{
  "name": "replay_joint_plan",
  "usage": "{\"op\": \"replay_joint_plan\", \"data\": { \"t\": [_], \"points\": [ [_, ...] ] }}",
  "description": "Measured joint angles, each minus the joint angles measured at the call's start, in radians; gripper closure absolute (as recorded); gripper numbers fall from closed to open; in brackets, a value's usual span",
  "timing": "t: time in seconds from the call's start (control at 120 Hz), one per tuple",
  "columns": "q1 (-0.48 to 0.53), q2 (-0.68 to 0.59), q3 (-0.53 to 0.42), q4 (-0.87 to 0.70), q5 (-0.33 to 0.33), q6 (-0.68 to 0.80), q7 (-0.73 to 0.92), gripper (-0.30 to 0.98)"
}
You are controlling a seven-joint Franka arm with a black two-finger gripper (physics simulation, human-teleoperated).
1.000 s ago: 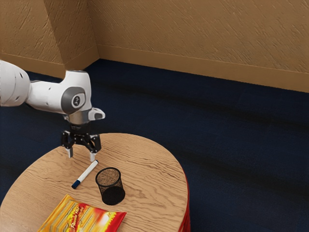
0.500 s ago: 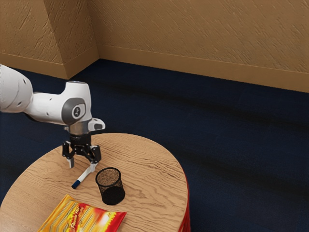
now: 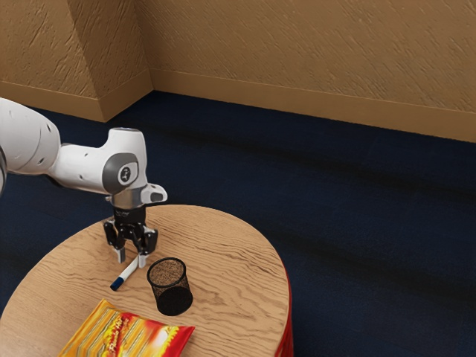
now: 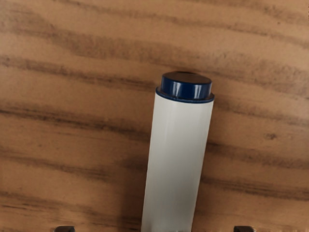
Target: Put the marker into the pen holder.
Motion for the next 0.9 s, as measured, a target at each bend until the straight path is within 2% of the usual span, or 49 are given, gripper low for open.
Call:
{"op": "replay_joint_plan", "data": {
  "t": [0.1,0.217,0.358,0.567,0.633,0.725,0.8,0.9],
  "points": [
    [0.0,-0.001,-0.001,0.0,0.014,0.0,0.006,0.5],
    [0.001,0.0,-0.001,0.0,0.017,0.001,0.011,0.64],
    [0.001,0.002,-0.001,0.0,0.016,0.002,0.013,0.73],
    [0.002,-0.013,-0.001,-0.002,0.017,0.009,0.009,0.78],
    [0.001,-0.067,-0.012,-0.004,0.057,0.03,0.009,0.78],
    [-0.014,-0.211,-0.048,-0.036,0.153,0.1,0.009,0.79],
    [-0.03,-0.343,-0.076,-0.151,0.216,0.235,0.003,0.79],
    [-0.012,-0.477,-0.152,-0.282,0.259,0.396,-0.038,0.79]
  ]
}}
